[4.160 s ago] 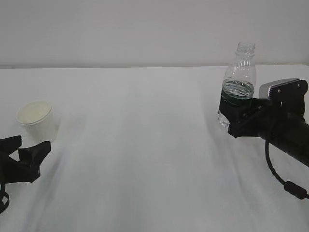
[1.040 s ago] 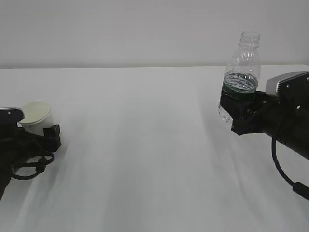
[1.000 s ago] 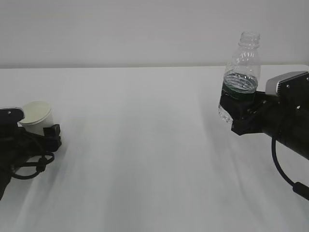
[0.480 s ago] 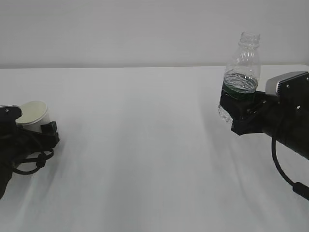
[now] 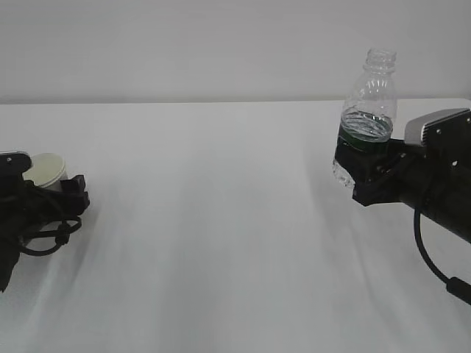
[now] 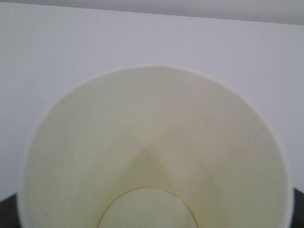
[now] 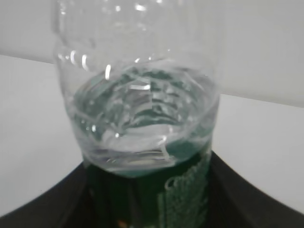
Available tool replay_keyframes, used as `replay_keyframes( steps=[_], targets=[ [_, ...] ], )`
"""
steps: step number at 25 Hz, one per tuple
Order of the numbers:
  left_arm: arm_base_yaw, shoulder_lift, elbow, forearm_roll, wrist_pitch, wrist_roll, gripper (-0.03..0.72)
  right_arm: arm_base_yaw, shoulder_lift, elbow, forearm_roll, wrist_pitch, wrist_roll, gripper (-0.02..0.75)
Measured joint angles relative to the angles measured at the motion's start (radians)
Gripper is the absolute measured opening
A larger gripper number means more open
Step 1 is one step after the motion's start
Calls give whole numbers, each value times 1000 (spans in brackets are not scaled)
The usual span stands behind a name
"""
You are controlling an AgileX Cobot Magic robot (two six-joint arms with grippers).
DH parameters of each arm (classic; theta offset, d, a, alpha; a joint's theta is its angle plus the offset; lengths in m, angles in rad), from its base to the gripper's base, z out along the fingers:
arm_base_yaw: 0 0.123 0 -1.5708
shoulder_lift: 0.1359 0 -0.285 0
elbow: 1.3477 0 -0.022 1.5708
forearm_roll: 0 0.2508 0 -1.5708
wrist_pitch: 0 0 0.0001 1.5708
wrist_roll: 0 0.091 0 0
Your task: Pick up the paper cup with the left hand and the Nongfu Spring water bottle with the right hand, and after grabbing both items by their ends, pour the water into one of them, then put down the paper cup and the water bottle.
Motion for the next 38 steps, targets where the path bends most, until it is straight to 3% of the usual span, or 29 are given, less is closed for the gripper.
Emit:
replay_keyframes(
  steps=[25,38],
  targets=[
    [0,0,0,-39,0,0,587,0,0,0,0,0,0,411],
    [0,0,0,-31,-8,0,486,0,0,0,0,0,0,411]
  ],
)
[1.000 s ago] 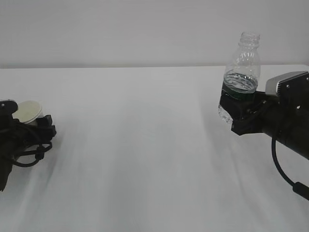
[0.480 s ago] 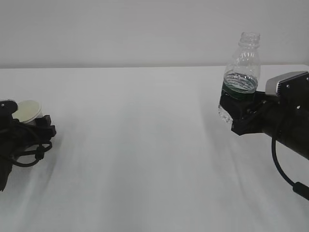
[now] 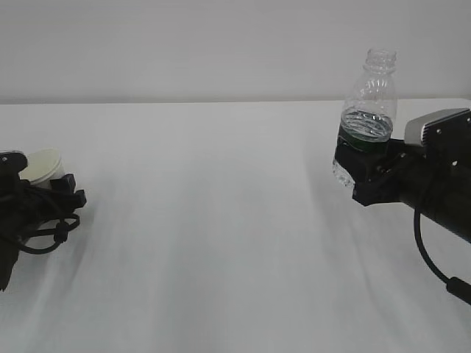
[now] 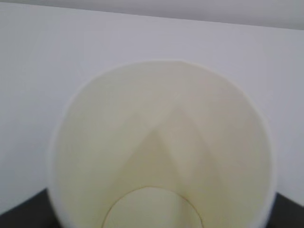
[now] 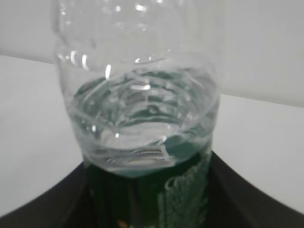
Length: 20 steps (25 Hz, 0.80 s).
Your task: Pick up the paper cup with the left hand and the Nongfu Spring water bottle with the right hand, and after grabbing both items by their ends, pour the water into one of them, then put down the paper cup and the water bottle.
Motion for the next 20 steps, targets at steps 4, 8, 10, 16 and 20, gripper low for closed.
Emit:
replay_keyframes(
  steps=[4,8,10,16,20],
  targets=[
    [0,0,-2,4,-2,0,471,0,0,0,0,0,0,411],
    [0,0,-2,4,-2,0,468,0,0,0,0,0,0,411],
    [0,0,-2,6,-2,0,465,0,0,0,0,0,0,411],
    [0,0,-2,6,-4,0,430,0,0,0,0,0,0,411],
    [0,0,-2,6,-4,0,427,0,0,0,0,0,0,410]
  ],
)
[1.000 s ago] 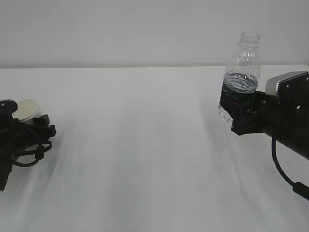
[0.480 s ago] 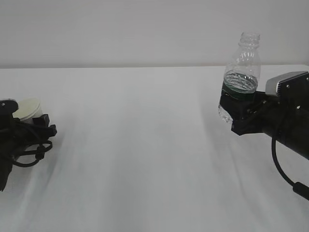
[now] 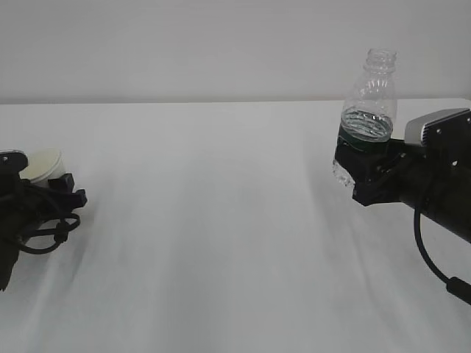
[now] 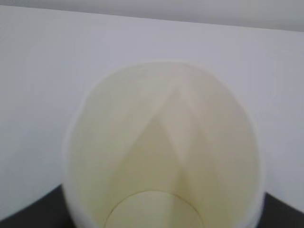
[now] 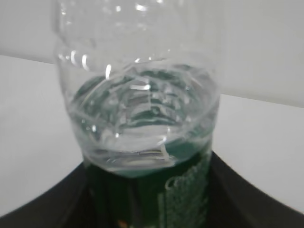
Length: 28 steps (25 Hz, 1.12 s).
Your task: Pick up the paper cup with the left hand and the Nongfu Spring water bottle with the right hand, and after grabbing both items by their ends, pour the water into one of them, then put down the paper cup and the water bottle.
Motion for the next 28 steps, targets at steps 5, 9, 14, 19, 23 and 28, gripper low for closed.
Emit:
replay_keyframes(
  steps=[5,9,14,19,23,28],
  targets=[
    [0,0,0,40,0,0,425,0,0,0,0,0,0,410],
    [0,0,0,149,0,0,423,0,0,0,0,0,0,410],
    [0,0,0,283,0,0,421,0,0,0,0,0,0,410],
    [0,0,0,368,0,0,421,0,0,0,0,0,0,410],
    [0,-4,0,451,4,0,420,0,0,0,0,0,0,410],
    [0,-62,0,557,7,0,420,0,0,0,0,0,0,410]
  ],
)
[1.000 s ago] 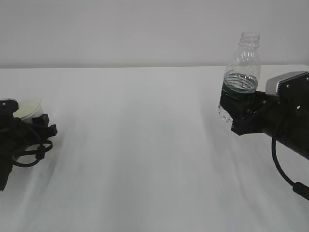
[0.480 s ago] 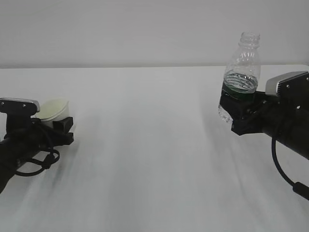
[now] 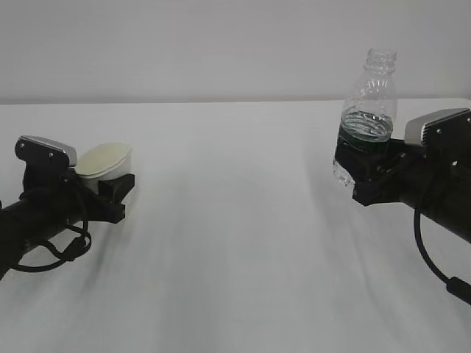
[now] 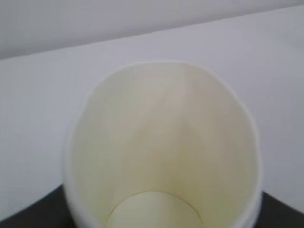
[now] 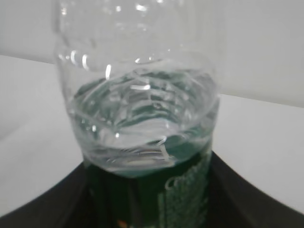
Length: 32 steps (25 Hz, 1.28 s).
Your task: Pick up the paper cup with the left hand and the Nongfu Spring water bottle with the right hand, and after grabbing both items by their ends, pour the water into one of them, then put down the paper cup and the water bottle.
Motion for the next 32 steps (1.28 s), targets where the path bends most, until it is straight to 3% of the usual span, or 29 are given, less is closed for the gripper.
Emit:
replay_keyframes(
  steps=[8,18,22,32],
  targets=[
    [0,-60,0,207,0,-93,420,0,0,0,0,0,0,410],
    [0,-60,-71,534,0,-310,420,0,-7,10,0,0,0,410],
    [-18,-60,-93,569,0,-342,420,0,-44,31,0,0,0,410],
    [-155,-40,-140,591,0,-349,419,0,-139,36,-4,87,0,410]
  ],
)
